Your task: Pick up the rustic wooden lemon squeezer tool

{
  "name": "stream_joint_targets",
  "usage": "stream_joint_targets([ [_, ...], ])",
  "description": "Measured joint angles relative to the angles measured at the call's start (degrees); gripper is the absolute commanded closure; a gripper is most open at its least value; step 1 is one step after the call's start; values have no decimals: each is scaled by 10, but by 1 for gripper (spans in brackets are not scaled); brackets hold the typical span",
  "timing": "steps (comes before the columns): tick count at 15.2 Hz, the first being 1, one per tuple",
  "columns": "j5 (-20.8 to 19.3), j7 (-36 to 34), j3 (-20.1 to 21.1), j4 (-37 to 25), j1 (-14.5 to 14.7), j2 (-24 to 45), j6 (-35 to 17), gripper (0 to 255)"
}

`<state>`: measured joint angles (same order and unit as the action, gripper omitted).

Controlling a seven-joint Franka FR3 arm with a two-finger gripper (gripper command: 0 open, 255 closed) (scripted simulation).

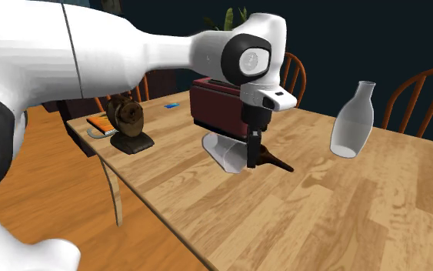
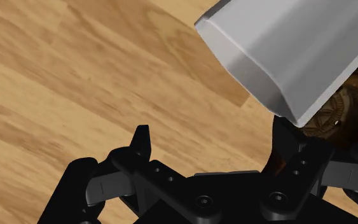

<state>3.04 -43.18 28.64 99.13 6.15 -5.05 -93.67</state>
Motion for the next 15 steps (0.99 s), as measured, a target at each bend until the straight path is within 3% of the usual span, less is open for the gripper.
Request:
stream_joint_targets([
  [7, -82, -127, 43, -203, 62, 182, 52, 0],
  [15, -83, -133, 42, -152, 60, 183, -4, 0],
])
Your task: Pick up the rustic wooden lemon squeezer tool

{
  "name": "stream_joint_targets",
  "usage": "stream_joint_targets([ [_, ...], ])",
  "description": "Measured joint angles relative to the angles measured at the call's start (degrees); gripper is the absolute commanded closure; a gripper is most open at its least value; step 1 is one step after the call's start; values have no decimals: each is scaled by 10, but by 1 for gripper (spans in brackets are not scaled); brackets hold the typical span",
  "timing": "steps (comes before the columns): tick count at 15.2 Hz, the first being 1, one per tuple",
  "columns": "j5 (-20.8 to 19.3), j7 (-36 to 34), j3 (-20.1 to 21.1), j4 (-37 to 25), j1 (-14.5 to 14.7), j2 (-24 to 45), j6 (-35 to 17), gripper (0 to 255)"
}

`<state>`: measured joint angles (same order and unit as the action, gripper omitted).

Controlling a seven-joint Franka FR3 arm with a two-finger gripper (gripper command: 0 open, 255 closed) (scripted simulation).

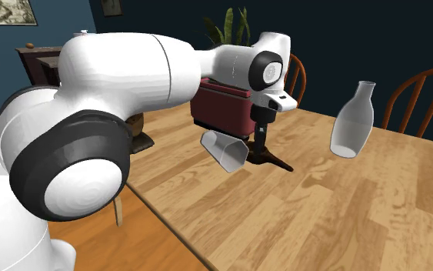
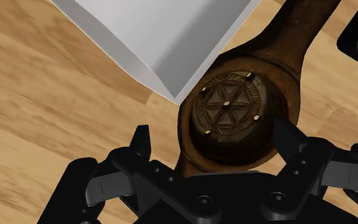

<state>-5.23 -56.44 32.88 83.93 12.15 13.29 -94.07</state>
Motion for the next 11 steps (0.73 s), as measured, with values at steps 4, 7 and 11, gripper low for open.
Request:
stream_joint_targets([
  [4, 2, 0, 1, 8, -1, -3, -13, 255],
  [7, 2, 1, 1, 10, -1, -4, -7, 255],
  [11, 2, 1, 1, 10, -1, -4, -6, 255],
])
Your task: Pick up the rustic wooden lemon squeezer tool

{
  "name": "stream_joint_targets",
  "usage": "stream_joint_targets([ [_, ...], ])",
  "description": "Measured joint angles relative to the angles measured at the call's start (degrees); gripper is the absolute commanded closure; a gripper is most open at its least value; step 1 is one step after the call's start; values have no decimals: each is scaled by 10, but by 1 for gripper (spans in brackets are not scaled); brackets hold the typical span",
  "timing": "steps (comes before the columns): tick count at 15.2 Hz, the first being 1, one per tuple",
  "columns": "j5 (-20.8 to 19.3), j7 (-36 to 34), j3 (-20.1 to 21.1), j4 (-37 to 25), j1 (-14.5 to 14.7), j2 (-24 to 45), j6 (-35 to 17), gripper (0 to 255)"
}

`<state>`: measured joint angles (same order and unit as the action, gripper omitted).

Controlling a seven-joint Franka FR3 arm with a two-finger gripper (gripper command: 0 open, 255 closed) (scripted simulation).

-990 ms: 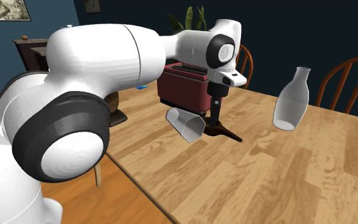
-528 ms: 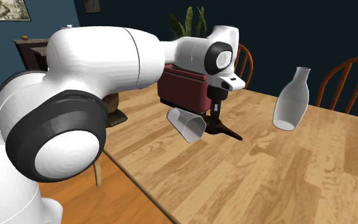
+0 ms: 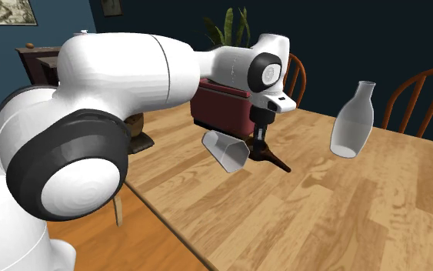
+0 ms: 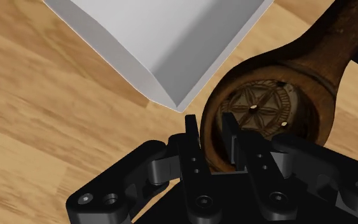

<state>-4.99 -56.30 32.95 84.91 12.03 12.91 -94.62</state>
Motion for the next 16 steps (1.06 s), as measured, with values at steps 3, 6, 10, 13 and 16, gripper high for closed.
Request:
stream_joint_targets([
  [3, -3, -3, 0, -19, 3, 5, 18, 255],
  [6, -6, -3, 0, -48, 6, 11, 42, 255],
  [10, -12, -8, 2, -95, 14, 23, 78, 255],
  [13, -19, -11, 2, -134, 22, 35, 107, 255],
  [16, -24, -14, 3, -166, 28, 43, 131, 255],
])
